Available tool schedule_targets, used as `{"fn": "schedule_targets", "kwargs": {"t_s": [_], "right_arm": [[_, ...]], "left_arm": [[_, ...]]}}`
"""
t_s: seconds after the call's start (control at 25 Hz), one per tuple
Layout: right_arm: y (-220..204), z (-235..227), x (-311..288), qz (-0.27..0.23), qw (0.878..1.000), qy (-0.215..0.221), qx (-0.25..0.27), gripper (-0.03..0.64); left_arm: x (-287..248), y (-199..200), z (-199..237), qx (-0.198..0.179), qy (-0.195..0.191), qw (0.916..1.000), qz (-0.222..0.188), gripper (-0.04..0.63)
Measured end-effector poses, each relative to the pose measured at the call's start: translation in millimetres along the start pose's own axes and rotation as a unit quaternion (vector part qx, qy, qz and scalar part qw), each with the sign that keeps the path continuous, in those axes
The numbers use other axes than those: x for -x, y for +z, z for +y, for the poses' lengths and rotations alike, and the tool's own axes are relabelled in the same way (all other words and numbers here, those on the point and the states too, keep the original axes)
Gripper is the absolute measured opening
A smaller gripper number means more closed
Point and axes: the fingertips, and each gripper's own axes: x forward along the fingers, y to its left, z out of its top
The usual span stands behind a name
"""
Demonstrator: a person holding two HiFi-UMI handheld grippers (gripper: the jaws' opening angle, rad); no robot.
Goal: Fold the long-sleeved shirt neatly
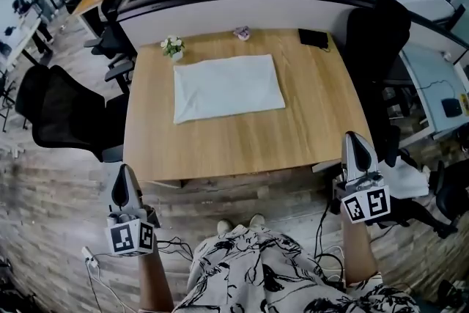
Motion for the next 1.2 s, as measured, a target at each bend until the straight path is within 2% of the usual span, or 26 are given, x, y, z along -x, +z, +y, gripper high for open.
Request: {"fn": "schedule_targets", "kwargs": {"t_s": [0.16, 0.44, 1.2], "right_arm": [[-7, 9, 5, 0.002, 1.000, -0.007, -0.005, 0.006], [-18, 13, 6, 0.009, 1.000, -0.022, -0.010, 0.006], [-21, 17, -8, 0.021, 1.000, -0.013, -0.007, 0.006]], "left_arm": [[7, -7, 5, -0.019, -0.006, 0.9998, 0.000, 0.002], [8, -27, 11, 0.003, 0.009, 0.9999, 0.010, 0.002], [-3, -27, 5, -0.015, 0.002, 0.9998, 0.016, 0.002]]}}
